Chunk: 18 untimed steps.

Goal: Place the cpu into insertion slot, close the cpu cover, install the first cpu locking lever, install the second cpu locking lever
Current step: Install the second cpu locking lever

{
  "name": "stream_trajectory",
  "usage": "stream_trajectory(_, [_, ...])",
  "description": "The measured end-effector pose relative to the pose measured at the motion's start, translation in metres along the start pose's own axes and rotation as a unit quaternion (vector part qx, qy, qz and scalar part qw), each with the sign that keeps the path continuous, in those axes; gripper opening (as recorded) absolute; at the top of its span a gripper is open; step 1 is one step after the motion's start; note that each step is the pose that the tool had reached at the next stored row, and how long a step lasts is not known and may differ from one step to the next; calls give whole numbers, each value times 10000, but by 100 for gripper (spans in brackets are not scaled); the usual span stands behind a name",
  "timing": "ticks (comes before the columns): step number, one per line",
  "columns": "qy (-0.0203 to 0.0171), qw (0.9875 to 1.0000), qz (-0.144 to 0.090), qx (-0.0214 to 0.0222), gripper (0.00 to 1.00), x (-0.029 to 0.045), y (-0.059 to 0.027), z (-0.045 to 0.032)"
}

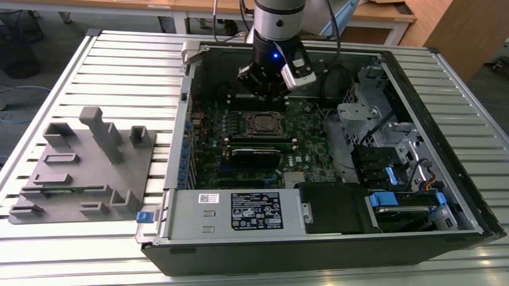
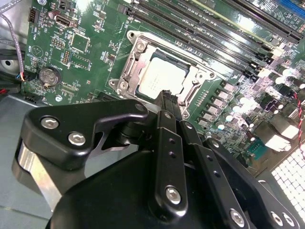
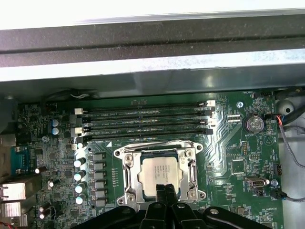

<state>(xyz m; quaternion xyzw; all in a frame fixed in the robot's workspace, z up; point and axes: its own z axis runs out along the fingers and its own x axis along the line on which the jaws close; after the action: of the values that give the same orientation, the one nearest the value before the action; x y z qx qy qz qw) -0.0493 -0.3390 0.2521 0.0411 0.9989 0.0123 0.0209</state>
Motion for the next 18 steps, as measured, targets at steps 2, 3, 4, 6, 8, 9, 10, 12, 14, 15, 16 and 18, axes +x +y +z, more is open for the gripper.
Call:
stream_trajectory(2, [0,10000,0,0,11,0,0,0])
stream_trajectory(3, [0,10000,0,0,11,0,0,0])
stream_trajectory(4, [0,10000,0,0,11,0,0,0])
stream_trajectory(6, [0,10000,0,1,11,0,-3,0])
stream_trajectory(8, [0,10000,0,0,11,-1,-8,0])
stream_trajectory(9, [0,10000,1,0,11,-1,-8,0])
stream_trajectory(10, [0,10000,0,0,11,-1,-9,0])
stream_trajectory(12, [0,10000,0,0,11,-1,-12,0])
stream_trajectory(14, [0,10000,0,0,11,-1,-17,-1])
stream_trajectory(15, [0,10000,0,0,11,-2,-20,-1])
stream_trajectory(16, [0,10000,0,0,11,-2,-23,-1])
stream_trajectory(18, [0,10000,0,0,11,-3,-32,-1])
